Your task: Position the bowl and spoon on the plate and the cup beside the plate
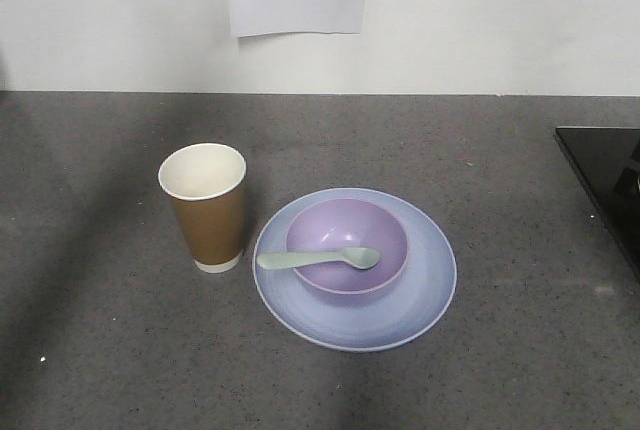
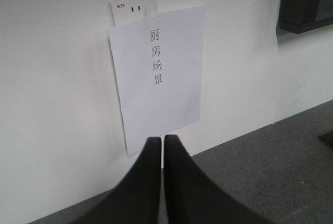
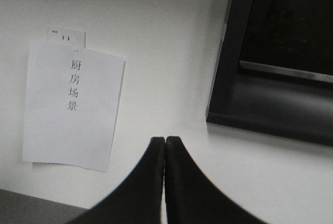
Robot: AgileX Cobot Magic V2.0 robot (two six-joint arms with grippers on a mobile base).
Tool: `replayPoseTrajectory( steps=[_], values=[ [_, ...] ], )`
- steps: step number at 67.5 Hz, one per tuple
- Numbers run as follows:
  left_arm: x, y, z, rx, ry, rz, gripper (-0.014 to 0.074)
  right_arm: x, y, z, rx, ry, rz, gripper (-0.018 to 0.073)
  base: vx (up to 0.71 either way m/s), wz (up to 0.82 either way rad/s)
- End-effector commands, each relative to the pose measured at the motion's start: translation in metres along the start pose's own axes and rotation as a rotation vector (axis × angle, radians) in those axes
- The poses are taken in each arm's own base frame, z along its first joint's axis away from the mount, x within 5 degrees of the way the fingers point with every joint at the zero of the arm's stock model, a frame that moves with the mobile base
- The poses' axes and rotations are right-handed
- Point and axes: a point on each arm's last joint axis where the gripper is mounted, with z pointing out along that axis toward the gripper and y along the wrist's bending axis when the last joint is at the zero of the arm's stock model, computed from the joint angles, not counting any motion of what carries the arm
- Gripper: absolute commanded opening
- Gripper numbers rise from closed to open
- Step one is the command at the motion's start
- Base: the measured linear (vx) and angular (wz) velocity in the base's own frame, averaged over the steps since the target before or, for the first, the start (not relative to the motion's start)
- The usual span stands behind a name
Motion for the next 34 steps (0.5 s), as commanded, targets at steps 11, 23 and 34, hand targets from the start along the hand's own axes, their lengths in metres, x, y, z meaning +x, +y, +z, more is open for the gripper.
replayPoseTrajectory(
  steps=[11, 23, 34],
  values=[
    [-0.0169, -0.0038, -0.02, 0.014, -0.114, -0.012, -0.0008, -0.0168, -0.0037, -0.0084, -0.002, -0.09, -0.028, -0.0006, 0.0, 0.0],
    [-0.0169, -0.0038, -0.02, 0.014, -0.114, -0.012, -0.0008, -0.0168, -0.0036, -0.0084, -0.002, -0.091, -0.028, -0.0006, 0.0, 0.0],
    [-0.0166, -0.0038, -0.0191, 0.014, -0.113, -0.013, -0.0008, -0.0168, -0.0036, -0.0084, -0.002, -0.091, -0.028, -0.0006, 0.0, 0.0]
  ],
)
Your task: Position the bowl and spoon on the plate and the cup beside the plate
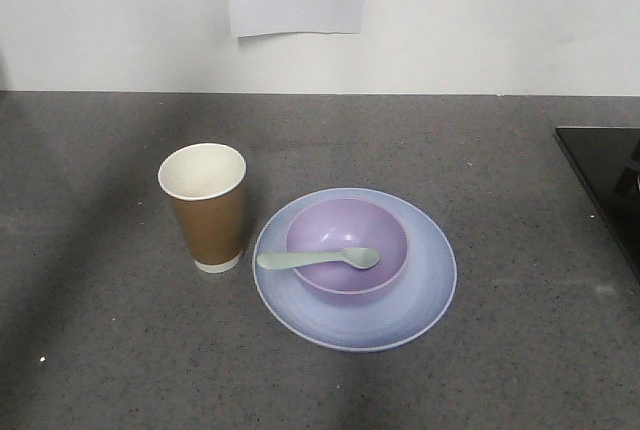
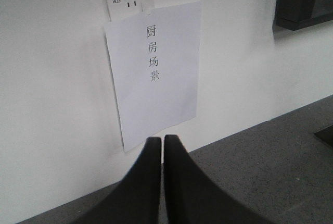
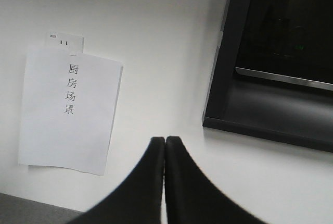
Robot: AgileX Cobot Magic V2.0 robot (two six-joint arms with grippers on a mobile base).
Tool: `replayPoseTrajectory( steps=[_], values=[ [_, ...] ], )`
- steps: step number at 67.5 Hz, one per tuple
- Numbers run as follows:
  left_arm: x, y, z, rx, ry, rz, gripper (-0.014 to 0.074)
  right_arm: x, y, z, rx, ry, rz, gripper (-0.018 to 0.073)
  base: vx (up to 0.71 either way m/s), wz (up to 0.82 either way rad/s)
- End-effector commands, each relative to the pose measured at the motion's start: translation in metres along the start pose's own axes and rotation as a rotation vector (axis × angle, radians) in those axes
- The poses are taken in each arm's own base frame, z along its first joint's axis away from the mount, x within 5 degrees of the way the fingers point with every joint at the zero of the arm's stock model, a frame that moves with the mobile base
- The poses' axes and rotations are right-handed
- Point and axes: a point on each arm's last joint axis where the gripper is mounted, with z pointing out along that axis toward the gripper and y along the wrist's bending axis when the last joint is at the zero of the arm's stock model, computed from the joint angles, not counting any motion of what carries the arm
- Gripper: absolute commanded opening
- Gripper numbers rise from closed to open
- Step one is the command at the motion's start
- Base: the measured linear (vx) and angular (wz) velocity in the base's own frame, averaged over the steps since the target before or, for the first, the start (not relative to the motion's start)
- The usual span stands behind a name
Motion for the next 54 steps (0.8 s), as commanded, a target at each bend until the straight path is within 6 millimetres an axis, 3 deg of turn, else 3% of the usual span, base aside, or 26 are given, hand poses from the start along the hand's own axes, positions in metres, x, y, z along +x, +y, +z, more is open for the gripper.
replayPoseTrajectory(
  steps=[1, 6, 13, 15, 24, 37, 44, 51, 54],
  values=[
    [-0.017, -0.003, -0.018, 0.005, -0.117, -0.005, -0.0008, -0.015, -0.002, -0.005, -0.009, -0.076, -0.019, -0.0006, 0.0, 0.0],
    [-0.017, -0.001, -0.023, -0.028, -0.118, 0.026, -0.0008, -0.015, -0.002, -0.005, -0.009, -0.076, -0.019, -0.0006, 0.0, 0.0],
    [-0.017, 0.004, -0.058, -0.117, -0.154, 0.1, -0.0008, -0.015, -0.002, -0.005, -0.009, -0.076, -0.019, -0.0006, 0.0, 0.0],
    [-0.016, 0.005, -0.077, -0.152, -0.18, 0.13, -0.0008, -0.015, -0.002, -0.005, -0.009, -0.077, -0.019, -0.0006, 0.0, 0.0],
    [0.031, 0.002, -0.128, -0.213, -0.253, 0.208, -0.0008, -0.015, -0.002, -0.005, -0.009, -0.077, -0.019, -0.0006, 0.0, 0.0],
    [0.163, -0.009, -0.155, -0.176, -0.3, 0.201, -0.0006, -0.014, -0.002, -0.005, -0.009, -0.074, -0.019, -0.0006, 0.0, 0.0],
    [0.235, -0.008, -0.157, -0.216, -0.298, 0.133, -0.0006, -0.015, -0.002, -0.005, -0.011, -0.078, -0.019, -0.0006, 0.0, 0.0],
    [0.294, -0.006, -0.155, -0.283, -0.32, 0.031, -0.0006, -0.014, -0.002, -0.005, -0.009, -0.075, -0.019, -0.0006, 0.0, 0.0],
    [0.309, -0.006, -0.155, -0.306, -0.334, 0.001, -0.0006, -0.014, -0.002, -0.005, -0.008, -0.074, -0.019, -0.0006, 0.0, 0.0]
  ],
)
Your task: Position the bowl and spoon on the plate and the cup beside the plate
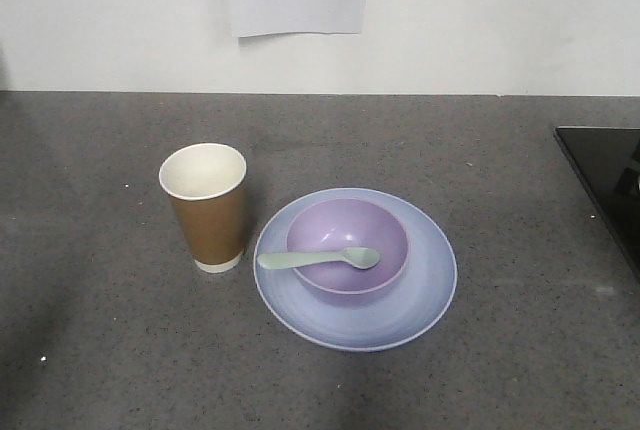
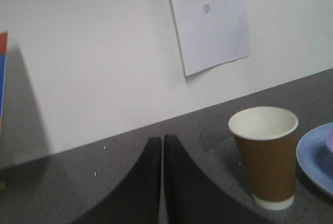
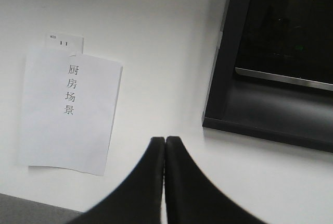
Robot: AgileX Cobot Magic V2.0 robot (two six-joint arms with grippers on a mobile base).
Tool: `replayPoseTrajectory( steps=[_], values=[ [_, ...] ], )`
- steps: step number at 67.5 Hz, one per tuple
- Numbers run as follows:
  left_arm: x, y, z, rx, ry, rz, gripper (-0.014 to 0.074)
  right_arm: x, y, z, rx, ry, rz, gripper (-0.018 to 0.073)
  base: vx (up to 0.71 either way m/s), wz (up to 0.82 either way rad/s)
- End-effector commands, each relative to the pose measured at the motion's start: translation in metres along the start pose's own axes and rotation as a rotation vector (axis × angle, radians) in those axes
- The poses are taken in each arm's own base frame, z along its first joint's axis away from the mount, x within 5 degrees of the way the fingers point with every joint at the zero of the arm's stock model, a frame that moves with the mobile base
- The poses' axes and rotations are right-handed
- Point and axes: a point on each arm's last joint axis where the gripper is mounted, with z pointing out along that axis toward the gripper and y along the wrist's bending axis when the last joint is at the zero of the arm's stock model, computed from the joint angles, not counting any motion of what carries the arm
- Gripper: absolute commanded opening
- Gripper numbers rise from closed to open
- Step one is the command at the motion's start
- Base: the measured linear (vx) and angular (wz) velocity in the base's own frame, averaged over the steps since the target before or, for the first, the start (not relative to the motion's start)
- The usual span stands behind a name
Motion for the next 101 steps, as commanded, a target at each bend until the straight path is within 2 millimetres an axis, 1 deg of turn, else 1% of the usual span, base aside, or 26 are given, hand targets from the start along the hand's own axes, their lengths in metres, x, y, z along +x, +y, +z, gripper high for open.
replayPoseTrajectory(
  steps=[1, 3, 9, 15, 25, 40, 55, 101],
  values=[
    [0.027, 0.0, -0.006, -0.073, -0.126, -0.111, -0.0006, -0.014, -0.002, -0.005, -0.009, -0.074, -0.021, -0.0006, 0.0, 0.0],
    [0.041, -0.001, -0.007, -0.09, -0.113, -0.139, -0.0006, -0.014, -0.002, -0.005, -0.009, -0.075, -0.021, -0.0006, 0.0, 0.0],
    [0.067, -0.001, -0.01, -0.141, -0.098, -0.213, -0.0006, -0.014, -0.002, -0.005, -0.009, -0.075, -0.021, -0.0006, 0.0, 0.0],
    [0.081, -0.001, -0.013, -0.178, -0.102, -0.272, -0.0006, -0.014, -0.002, -0.005, -0.009, -0.075, -0.021, -0.0006, 0.0, 0.0],
    [0.097, -0.001, -0.014, -0.219, -0.095, -0.31, -0.0006, -0.014, -0.002, -0.005, -0.009, -0.075, -0.021, -0.0006, 0.0, 0.0],
    [0.099, -0.001, -0.014, -0.223, -0.062, -0.307, -0.0006, -0.014, -0.002, -0.005, -0.009, -0.075, -0.021, -0.0006, 0.0, 0.0],
    [0.099, -0.002, -0.014, -0.209, -0.055, -0.227, -0.0006, -0.014, -0.002, -0.005, -0.009, -0.075, -0.021, -0.0006, 0.0, 0.0],
    [0.098, -0.007, -0.013, -0.111, -0.053, -0.205, -0.0006, -0.014, -0.002, -0.005, -0.009, -0.075, -0.021, -0.0006, 0.0, 0.0]
  ],
)
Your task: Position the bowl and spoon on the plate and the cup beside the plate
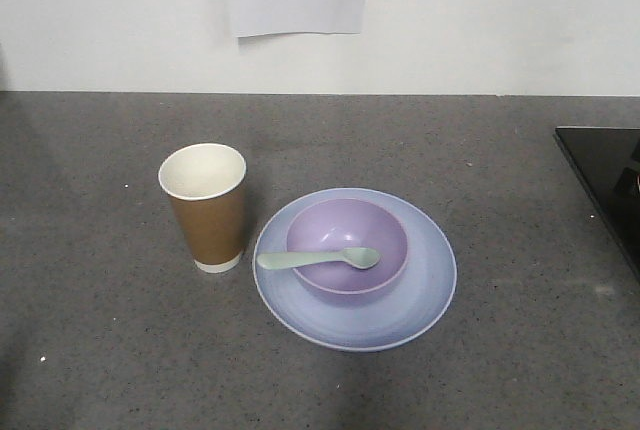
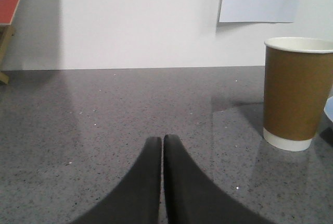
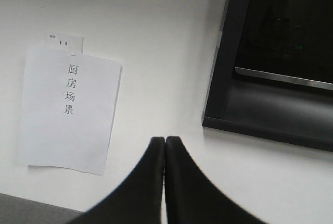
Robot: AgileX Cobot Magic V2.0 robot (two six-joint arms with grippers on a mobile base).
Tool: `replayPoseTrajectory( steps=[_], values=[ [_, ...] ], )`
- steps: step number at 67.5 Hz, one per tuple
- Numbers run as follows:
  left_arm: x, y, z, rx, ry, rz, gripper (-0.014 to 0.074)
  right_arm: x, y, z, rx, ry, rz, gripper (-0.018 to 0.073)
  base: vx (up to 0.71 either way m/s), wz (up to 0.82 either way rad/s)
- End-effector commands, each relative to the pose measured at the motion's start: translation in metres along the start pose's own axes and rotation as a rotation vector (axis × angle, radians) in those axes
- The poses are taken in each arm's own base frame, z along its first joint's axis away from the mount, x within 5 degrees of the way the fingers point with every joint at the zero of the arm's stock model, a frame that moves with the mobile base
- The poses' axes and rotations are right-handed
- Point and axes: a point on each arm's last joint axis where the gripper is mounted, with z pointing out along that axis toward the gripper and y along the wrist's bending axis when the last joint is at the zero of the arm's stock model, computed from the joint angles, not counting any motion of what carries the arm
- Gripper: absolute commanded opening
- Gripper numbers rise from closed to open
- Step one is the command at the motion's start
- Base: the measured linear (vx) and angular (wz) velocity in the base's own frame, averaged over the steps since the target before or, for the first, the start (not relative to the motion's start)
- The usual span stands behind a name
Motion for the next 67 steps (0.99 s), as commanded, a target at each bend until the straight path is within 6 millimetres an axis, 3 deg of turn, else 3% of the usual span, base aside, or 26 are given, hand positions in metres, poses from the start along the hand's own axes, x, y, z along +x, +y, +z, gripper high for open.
replayPoseTrajectory(
  steps=[1, 53, 67],
  values=[
    [-0.012, -0.0012, -0.0025, 0.014, -0.092, -0.006, -0.0006, -0.0145, -0.0019, -0.0047, -0.01, -0.076, -0.022, -0.0006, 0.0, 0.0],
    [-0.0117, -0.0012, -0.0025, 0.014, -0.088, -0.006, -0.0006, -0.0145, -0.0019, -0.0047, -0.01, -0.076, -0.022, -0.0006, 0.0, 0.0],
    [-0.0117, -0.0012, -0.0025, 0.014, -0.088, -0.006, -0.0006, -0.016, -0.0037, -0.0048, 0.014, -0.092, -0.117, -0.0006, 0.0, 0.0]
  ],
)
